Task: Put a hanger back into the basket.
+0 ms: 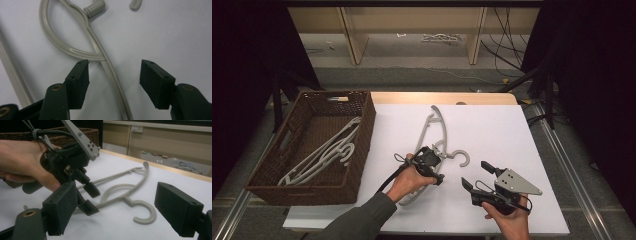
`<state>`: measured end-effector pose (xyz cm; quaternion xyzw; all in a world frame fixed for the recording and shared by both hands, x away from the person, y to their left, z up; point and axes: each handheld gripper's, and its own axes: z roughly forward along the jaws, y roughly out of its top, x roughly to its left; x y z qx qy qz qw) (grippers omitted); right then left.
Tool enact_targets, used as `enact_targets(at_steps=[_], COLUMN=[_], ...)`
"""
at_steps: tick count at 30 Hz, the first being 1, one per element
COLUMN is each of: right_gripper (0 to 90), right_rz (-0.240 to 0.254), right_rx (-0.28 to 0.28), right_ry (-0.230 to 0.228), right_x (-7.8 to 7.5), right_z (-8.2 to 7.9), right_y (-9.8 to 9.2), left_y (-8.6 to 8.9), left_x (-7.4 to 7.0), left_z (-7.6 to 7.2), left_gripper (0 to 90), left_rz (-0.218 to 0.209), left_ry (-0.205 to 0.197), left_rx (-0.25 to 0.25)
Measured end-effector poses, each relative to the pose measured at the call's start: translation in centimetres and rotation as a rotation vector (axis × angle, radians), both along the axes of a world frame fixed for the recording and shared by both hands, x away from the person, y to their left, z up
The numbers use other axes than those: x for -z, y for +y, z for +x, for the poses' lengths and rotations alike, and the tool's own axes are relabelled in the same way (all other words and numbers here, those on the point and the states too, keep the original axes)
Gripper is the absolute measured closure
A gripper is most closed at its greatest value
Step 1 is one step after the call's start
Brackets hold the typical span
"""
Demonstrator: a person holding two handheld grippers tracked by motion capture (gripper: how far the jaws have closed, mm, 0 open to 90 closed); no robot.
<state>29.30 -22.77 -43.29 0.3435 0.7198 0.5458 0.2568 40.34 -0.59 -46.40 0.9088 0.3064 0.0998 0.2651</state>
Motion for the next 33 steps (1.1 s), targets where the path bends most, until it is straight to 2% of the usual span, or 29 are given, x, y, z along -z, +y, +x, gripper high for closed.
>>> enact_targets(at_steps=[6,9,12,14,15,17,19,20,22,25,31,33], right_gripper=[19.3,19.2,19.3,19.3,19.2,19.2,19.3,19.3,19.3,19.3,19.3,19.3], right_rz=[-0.004,-0.005,-0.002,0.017,0.008,0.001,0.002,0.002,0.012,0.001,-0.003,-0.006], right_rx=[0.004,0.002,0.003,-0.003,-0.002,-0.008,-0.009,-0.008,-0.009,-0.009,-0.004,-0.007], right_ry=[-0.005,0.0,-0.004,-0.008,-0.006,-0.005,-0.006,-0.005,-0.009,-0.004,-0.007,-0.005], right_x=[0.0,0.0,0.0,0.1,0.0,0.0,0.0,0.0,0.1,0.0,0.0,0.0], right_z=[0.0,0.0,0.0,0.1,0.0,0.0,0.0,0.0,0.1,0.1,0.1,0.1], right_y=[0.0,0.1,0.0,0.2,0.1,0.1,0.1,0.1,0.2,0.2,0.2,0.2], left_y=[-0.5,-0.5,-0.5,-0.5,-0.6,-0.7,-0.8,-0.7,-0.5,-0.5,-0.9,-0.8], left_x=[-0.2,0.1,0.1,0.0,0.0,0.0,0.0,0.1,0.0,0.1,0.0,0.0], left_z=[0.6,1.3,1.4,1.5,1.5,1.3,1.3,1.4,1.7,1.9,2.0,2.2], left_gripper=[44.6,48.3,51.9,54.4,55.7,59.9,61.8,62.9,66.3,64.7,65.7,66.8], left_rz=[0.055,0.062,0.054,0.075,0.073,0.051,0.083,0.078,0.071,0.087,0.103,0.109], left_ry=[0.051,0.072,0.069,0.068,0.069,0.099,0.077,0.077,0.105,0.142,0.143,0.156], left_rx=[0.018,0.004,0.002,0.014,0.017,0.023,0.047,0.049,0.038,0.027,0.019,0.024])
